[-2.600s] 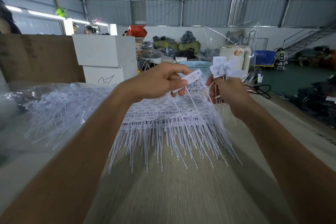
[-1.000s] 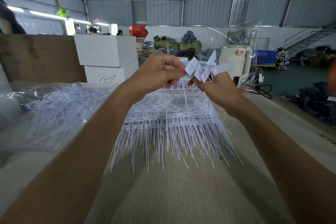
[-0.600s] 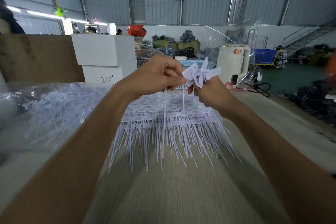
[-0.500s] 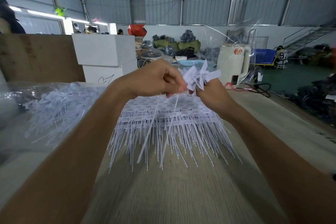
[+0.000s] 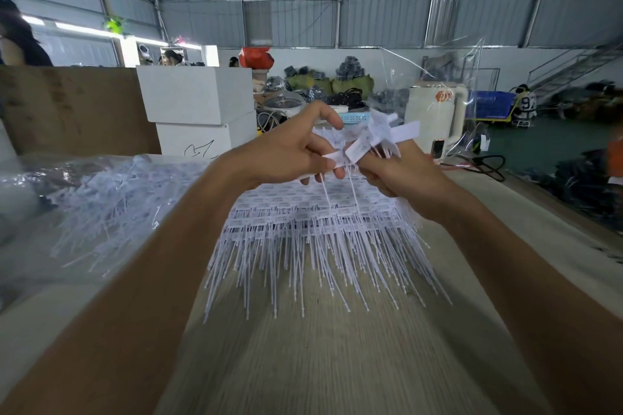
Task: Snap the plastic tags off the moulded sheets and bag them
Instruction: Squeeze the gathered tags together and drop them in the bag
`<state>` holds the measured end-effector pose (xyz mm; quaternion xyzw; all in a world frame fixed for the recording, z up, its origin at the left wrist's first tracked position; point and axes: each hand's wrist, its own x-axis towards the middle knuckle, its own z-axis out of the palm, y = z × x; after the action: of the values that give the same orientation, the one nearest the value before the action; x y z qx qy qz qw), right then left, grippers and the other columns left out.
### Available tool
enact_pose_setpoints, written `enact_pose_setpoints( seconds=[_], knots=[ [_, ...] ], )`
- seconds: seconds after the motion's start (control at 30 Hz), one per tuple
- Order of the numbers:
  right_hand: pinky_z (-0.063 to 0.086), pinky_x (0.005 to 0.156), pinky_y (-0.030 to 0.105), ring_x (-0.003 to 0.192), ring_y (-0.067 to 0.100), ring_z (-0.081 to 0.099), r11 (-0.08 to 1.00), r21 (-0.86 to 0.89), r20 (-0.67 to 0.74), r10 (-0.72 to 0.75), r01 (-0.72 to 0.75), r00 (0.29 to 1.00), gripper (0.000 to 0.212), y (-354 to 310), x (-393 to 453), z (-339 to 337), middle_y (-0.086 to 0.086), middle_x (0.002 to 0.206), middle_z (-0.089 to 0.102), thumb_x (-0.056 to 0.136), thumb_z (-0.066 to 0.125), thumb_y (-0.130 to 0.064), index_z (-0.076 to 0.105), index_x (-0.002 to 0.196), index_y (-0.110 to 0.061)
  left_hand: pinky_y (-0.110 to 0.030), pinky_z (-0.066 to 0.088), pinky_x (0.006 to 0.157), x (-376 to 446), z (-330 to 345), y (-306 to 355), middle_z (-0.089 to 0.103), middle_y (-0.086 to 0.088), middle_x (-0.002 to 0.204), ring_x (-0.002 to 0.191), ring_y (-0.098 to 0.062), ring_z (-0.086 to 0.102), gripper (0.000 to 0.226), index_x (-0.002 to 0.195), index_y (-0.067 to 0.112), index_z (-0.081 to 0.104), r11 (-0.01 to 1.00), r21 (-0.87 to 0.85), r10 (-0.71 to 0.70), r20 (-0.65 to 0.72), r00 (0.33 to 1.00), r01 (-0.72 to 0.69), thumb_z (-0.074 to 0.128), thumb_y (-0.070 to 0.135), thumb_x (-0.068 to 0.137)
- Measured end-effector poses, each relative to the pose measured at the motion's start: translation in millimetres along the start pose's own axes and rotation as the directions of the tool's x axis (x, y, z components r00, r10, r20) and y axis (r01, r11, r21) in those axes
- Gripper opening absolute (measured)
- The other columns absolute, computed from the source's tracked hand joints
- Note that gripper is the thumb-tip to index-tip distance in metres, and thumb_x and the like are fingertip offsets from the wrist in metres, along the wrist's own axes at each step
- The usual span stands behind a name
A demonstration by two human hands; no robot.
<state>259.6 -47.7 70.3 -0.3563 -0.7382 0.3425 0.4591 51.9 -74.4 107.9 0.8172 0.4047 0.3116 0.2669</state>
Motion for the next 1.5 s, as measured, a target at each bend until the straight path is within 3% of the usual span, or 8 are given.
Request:
enact_pose_setpoints(
  seconds=[0.23, 0.57, 0.67, 0.73, 0.8, 1.1, 1.3, 1.5],
  knots=[
    [0.033, 0.043, 0.007, 0.045, -0.005, 0.047, 0.987, -0.038, 0.065, -0.157, 0.159, 0.986, 0.001, -1.3, -2.7, 5.7, -0.027, 0.054, 0.054, 0.099, 0.065, -0.031, 0.064, 0.099, -0.031, -0.029, 0.057, 0.064, 3.5, 2.8, -0.2, 0.077, -0.009, 0.098, 0.085, -0.031, 0.072, 0.037, 0.122, 0.014, 0.047, 0.997, -0.082, -0.019, -0.067, 0.998, 0.014, 0.066, 0.002, 0.093],
    [0.022, 0.050, 0.031, 0.053, 0.012, 0.027, 0.999, 0.045, -0.022, -0.025, 0.026, 0.999, 0.005, -2.3, -2.0, -6.6, -0.004, 0.060, 0.040, 0.097, 0.066, -0.034, 0.065, 0.098, -0.029, -0.019, 0.046, 0.048, 7.3, -0.5, -1.9, 0.072, -0.005, 0.067, 0.053, -0.008, 0.060, 0.005, 0.091, 0.008, 0.071, 0.995, -0.097, -0.023, -0.367, 0.930, -0.014, 0.069, 0.012, 0.094],
    [0.047, 0.055, 0.024, 0.060, 0.004, 0.058, 0.986, -0.069, 0.009, -0.151, 0.151, 0.988, 0.014, -6.3, -3.7, -0.1, -0.019, 0.072, 0.066, 0.098, 0.064, -0.035, 0.067, 0.108, -0.025, -0.015, 0.040, 0.043, 7.8, -1.9, 0.7, 0.069, 0.005, 0.059, 0.047, -0.002, 0.056, 0.007, 0.090, 0.009, 0.071, 0.990, -0.142, -0.050, -0.414, 0.909, -0.010, 0.066, 0.008, 0.095],
    [0.057, 0.083, 0.040, 0.096, 0.022, 0.069, 0.959, -0.222, -0.031, -0.191, 0.179, 0.981, 0.015, -4.9, -1.0, 0.0, -0.002, 0.100, 0.074, 0.100, 0.062, -0.020, 0.069, 0.112, -0.013, -0.015, 0.037, 0.041, 7.8, -1.6, 0.9, 0.067, 0.010, 0.058, 0.047, -0.002, 0.056, 0.009, 0.092, 0.007, 0.072, 0.984, -0.178, -0.086, -0.411, 0.908, 0.013, 0.064, 0.003, 0.095],
    [0.053, 0.080, 0.047, 0.092, 0.036, 0.065, 0.883, -0.417, -0.044, -0.258, 0.217, 0.965, 0.011, -2.8, 1.5, -1.7, 0.006, 0.089, 0.070, 0.098, 0.058, -0.007, 0.068, 0.096, -0.011, -0.016, 0.035, 0.040, 8.4, -1.0, 0.5, 0.065, 0.009, 0.056, 0.046, -0.005, 0.055, 0.014, 0.091, 0.006, 0.073, 0.966, -0.258, -0.128, -0.392, 0.911, 0.024, 0.061, -0.001, 0.094],
    [0.040, 0.059, 0.026, 0.062, 0.001, 0.048, 0.707, -0.511, 0.010, -0.564, 0.489, 0.826, 0.018, -12.0, -0.2, 0.7, -0.030, 0.076, 0.055, 0.088, 0.042, -0.024, 0.044, 0.081, -0.040, -0.016, 0.020, 0.035, 10.3, -6.3, -2.6, 0.048, -0.001, 0.049, 0.037, -0.007, 0.028, 0.022, 0.095, 0.002, 0.071, 0.788, -0.604, -0.294, -0.196, 0.935, 0.121, 0.054, -0.010, 0.091],
    [0.037, 0.063, 0.019, 0.076, 0.013, 0.048, 0.860, -0.448, -0.094, -0.318, 0.245, 0.943, 0.022, 1.5, 6.7, -2.1, -0.010, 0.082, 0.053, 0.093, 0.050, -0.001, 0.063, 0.110, -0.001, -0.018, 0.037, 0.043, 8.9, -6.5, 2.6, 0.062, -0.003, 0.060, 0.048, -0.009, 0.048, 0.012, 0.098, 0.011, 0.077, 0.920, -0.393, -0.139, -0.307, 0.942, 0.008, 0.066, 0.008, 0.094],
    [0.040, 0.058, 0.005, 0.067, -0.003, 0.060, 0.970, -0.141, -0.180, -0.220, 0.196, 0.959, 0.020, -5.6, -0.3, 0.9, -0.012, 0.083, 0.069, 0.101, 0.060, -0.021, 0.064, 0.116, -0.008, -0.018, 0.042, 0.048, 4.1, -7.9, 7.0, 0.066, -0.004, 0.065, 0.051, -0.009, 0.052, 0.010, 0.100, 0.012, 0.075, 0.956, -0.286, -0.030, -0.297, 0.954, -0.059, 0.068, 0.013, 0.094]
  ],
)
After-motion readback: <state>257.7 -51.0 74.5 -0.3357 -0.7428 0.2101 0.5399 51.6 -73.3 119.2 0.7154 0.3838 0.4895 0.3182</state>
